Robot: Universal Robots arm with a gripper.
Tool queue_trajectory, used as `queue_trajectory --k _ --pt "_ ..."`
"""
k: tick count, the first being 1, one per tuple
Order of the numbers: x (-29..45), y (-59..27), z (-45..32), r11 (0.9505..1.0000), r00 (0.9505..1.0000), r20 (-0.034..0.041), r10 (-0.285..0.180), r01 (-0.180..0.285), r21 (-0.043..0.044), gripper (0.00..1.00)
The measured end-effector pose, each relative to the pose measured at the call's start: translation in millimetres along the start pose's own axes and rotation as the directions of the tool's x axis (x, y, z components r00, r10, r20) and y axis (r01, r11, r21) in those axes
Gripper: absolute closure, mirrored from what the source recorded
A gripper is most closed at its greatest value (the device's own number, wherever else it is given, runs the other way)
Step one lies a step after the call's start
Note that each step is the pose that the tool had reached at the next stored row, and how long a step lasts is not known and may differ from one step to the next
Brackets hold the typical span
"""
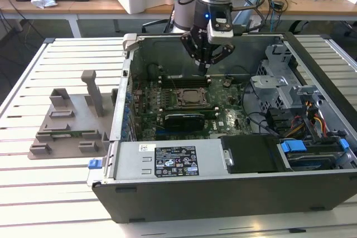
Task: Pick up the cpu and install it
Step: 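Install the first cpu locking lever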
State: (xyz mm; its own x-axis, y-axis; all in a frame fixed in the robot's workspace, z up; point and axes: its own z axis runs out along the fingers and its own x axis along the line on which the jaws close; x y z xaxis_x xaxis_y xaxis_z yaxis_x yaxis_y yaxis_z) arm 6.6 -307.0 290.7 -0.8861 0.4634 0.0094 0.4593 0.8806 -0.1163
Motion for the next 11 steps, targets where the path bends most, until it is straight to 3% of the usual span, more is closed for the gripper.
queue_trajectory --k 3,4,5,6,7,8,9,11 --pt "0.0 0.0 0.0 0.9987 0.9986 0.0056 -0.052 0.052 -0.0001 0.89" --pt "-0.1 0.1 0.1 0.9975 0.9975 0.0053 -0.07 0.07 -0.0056 0.89" --pt "-0.1 0.1 0.0 0.9966 0.9967 0.0031 -0.081 0.081 -0.0134 0.89" --pt "-0.1 0.1 0.0 0.9952 0.9956 -0.0011 -0.094 0.094 -0.0267 0.89" --pt "-0.2 0.1 0.0 0.9911 0.9924 -0.0086 -0.123 0.122 -0.0535 0.89" --pt "-0.2 0.1 0.0 0.9882 0.9901 -0.0108 -0.14 0.139 -0.0642 0.89" --pt "-0.1 0.1 0.0 0.9859 0.988 -0.0108 -0.154 0.153 -0.0686 0.89" --pt "-0.2 0.1 0.0 0.9746 0.9769 -0.0047 -0.214 0.213 -0.0689 0.89"
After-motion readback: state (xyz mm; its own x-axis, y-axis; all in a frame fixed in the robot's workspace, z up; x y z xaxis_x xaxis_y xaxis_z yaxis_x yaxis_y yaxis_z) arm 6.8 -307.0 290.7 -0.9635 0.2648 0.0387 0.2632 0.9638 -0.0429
